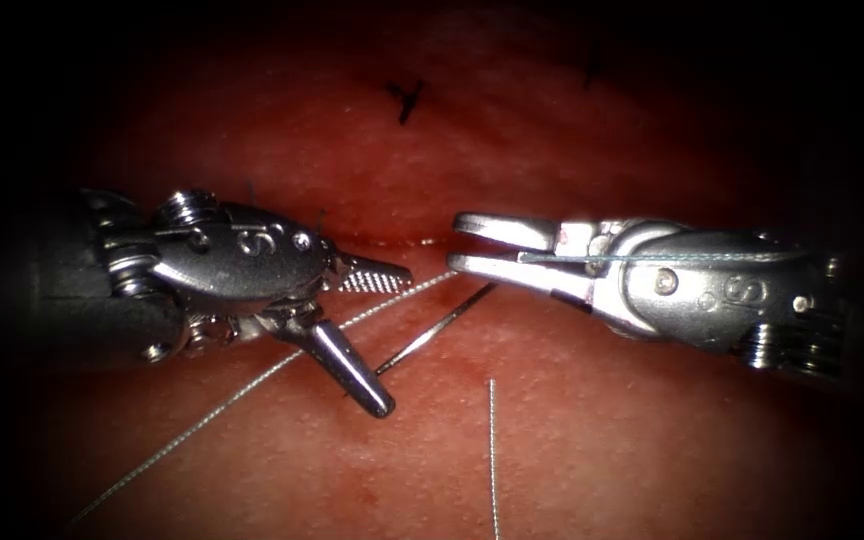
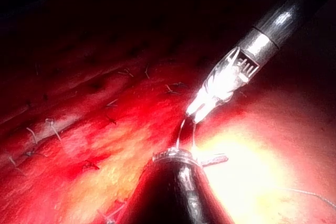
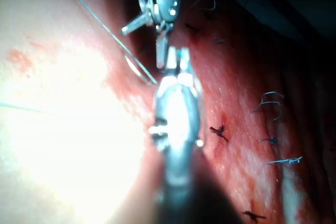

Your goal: Wound Closure

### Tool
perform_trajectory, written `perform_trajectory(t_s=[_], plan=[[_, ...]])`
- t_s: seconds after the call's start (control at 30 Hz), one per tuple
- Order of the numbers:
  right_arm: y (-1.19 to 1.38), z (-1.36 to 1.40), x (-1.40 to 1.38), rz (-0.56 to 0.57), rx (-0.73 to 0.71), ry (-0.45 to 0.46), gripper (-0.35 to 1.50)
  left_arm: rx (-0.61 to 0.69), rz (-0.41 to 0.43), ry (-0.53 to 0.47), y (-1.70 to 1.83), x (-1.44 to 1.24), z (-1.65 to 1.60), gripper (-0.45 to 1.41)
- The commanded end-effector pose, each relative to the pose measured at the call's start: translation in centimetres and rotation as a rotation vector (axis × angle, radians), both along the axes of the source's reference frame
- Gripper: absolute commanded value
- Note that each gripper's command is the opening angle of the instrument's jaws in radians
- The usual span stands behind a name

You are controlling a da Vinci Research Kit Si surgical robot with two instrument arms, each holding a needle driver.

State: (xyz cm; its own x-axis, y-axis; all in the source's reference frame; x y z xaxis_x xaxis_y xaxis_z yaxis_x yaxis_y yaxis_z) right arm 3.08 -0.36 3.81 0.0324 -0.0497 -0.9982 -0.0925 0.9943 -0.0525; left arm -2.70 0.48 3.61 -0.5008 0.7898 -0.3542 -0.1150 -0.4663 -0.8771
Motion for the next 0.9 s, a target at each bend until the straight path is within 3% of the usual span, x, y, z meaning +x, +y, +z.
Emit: perform_trajectory(t_s=[0.03,0.5,0.8,0.9], plan=[[0.05,-0.02,0.11,0.001,-0.012,0.009,-0.35,0.001,0.007,-0.005,0.05,-0.08,0.04,0.79],[-0.04,-0.15,0.29,-0.040,-0.086,0.042,-0.35,0.020,0.065,0.011,0.01,-0.16,0.34,0.72],[-0.06,-0.16,0.29,-0.042,-0.093,0.042,-0.35,0.136,0.115,0.106,-0.06,-0.05,0.35,0.27],[-0.07,-0.17,0.31,-0.042,-0.099,0.042,-0.35,0.175,0.115,0.140,-0.05,-0.05,0.35,-0.10]])
